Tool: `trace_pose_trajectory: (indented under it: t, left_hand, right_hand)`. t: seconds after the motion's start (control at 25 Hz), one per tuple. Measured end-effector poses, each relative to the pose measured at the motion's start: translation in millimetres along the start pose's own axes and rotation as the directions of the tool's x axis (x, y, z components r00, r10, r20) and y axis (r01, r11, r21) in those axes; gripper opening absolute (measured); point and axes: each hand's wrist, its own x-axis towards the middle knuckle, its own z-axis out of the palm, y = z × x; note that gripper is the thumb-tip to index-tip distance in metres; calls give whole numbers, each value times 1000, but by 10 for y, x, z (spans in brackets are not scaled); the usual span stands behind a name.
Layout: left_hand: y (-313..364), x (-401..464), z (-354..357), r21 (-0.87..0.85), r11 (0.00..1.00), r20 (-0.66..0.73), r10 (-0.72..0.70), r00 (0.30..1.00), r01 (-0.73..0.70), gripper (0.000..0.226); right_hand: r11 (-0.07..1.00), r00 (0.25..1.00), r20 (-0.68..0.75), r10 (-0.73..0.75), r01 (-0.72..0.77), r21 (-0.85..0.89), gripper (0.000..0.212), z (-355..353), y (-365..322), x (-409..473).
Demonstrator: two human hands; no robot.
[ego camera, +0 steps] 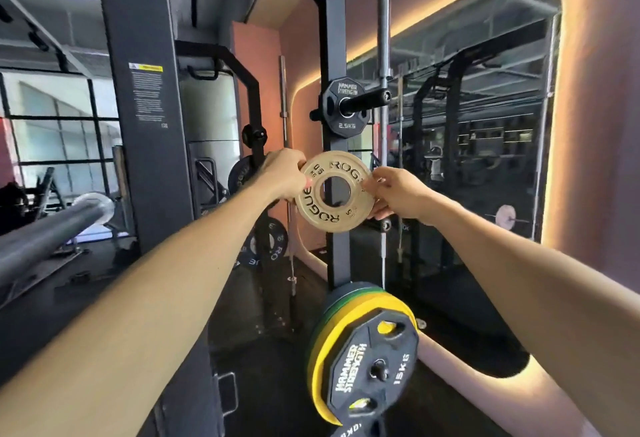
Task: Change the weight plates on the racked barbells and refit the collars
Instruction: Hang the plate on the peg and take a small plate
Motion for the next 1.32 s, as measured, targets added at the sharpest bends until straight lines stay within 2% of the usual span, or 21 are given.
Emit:
trace_pose_trajectory:
  t: [0.24,0.44,0.68,0.92,1.12,1.32]
  left_hand:
    - [119,932,404,18,1000,-32,2,999,-1,7]
    - [295,1439,684,71,997,-62,-13,998,18,6]
    - [726,1855,1219,145,984,-146,-85,986,106,16]
    - [1389,2144,1680,168,957,-218,-196,956,234,10]
    - [1730,2437,1599,183,938,-293,-235,927,295,11]
    - [1876,2753,1254,192,942,-412,-178,894,276,2]
  right_hand:
    - [999,998,38,-50,49,12,27,-390,456,888]
    - [994,990,100,-100,94,59,23,-726,812,1432]
    - [983,965,186,-183,174,65,32,-1282,1390,1930]
    - [966,923,288,-256,237,100,31,-1971,1859,2341]
    - [932,887,292,-356,316,176,27,-2308,1779,2636]
    - [885,854,245,-459,416,208,16,-2476,1423,3063]
